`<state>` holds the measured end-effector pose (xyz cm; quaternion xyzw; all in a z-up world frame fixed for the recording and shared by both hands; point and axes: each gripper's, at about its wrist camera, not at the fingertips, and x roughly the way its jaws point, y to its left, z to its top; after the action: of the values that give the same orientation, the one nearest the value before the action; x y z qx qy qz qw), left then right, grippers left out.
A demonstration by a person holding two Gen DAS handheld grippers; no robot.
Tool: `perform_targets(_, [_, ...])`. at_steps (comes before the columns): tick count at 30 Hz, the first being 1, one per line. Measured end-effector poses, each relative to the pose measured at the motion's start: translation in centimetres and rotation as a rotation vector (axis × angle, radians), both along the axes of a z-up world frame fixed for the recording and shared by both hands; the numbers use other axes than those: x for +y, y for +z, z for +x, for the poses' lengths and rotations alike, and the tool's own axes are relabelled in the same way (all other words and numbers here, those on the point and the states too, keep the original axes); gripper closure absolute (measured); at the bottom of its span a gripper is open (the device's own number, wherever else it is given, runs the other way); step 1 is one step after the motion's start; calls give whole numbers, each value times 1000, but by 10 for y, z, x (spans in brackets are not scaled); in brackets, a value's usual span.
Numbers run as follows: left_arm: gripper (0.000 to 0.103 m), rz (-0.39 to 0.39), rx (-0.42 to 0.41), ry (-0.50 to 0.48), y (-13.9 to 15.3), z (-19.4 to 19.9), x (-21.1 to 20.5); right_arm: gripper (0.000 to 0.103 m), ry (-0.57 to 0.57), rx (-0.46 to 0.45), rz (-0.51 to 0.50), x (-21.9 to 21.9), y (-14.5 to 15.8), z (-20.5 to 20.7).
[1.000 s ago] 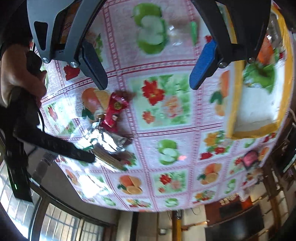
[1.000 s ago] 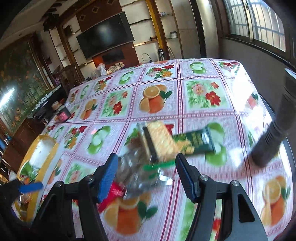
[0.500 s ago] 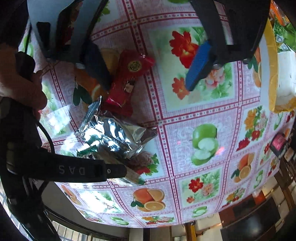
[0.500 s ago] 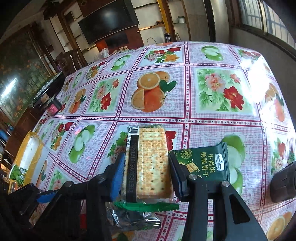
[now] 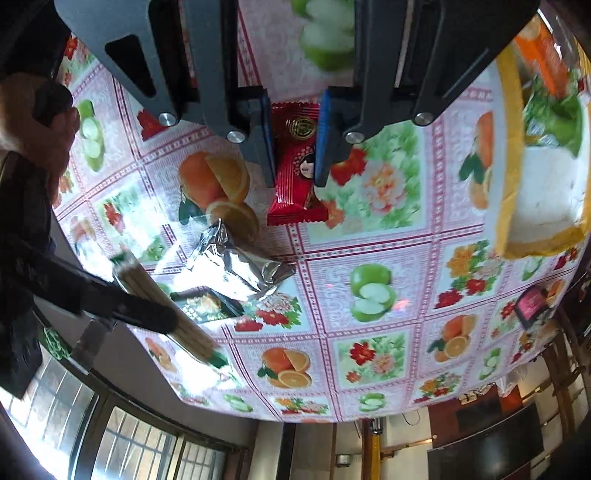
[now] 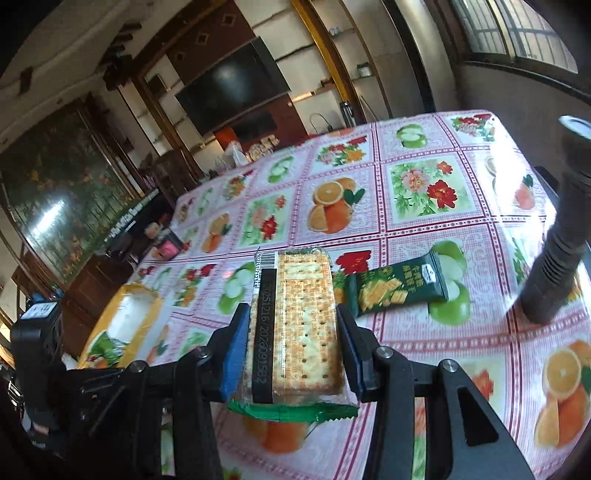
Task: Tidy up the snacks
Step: 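Carry the red bar into the tray while the right tool carries the cracker pack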
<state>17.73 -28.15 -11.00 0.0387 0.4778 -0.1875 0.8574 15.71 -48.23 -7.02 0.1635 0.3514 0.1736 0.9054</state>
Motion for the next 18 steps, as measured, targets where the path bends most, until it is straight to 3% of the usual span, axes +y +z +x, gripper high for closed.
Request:
perform_targets(2, [82,-5,-16,18,10,-13,10,58,11,-15,23,6,3,-20])
perform_targets(6, [82,58,-70,87,22,-37,26,58,38,-30,59,18,7,-49])
perform_targets(18, [82,107,-153,222,41,-70,80,58,147,-31,64,68,12,-83])
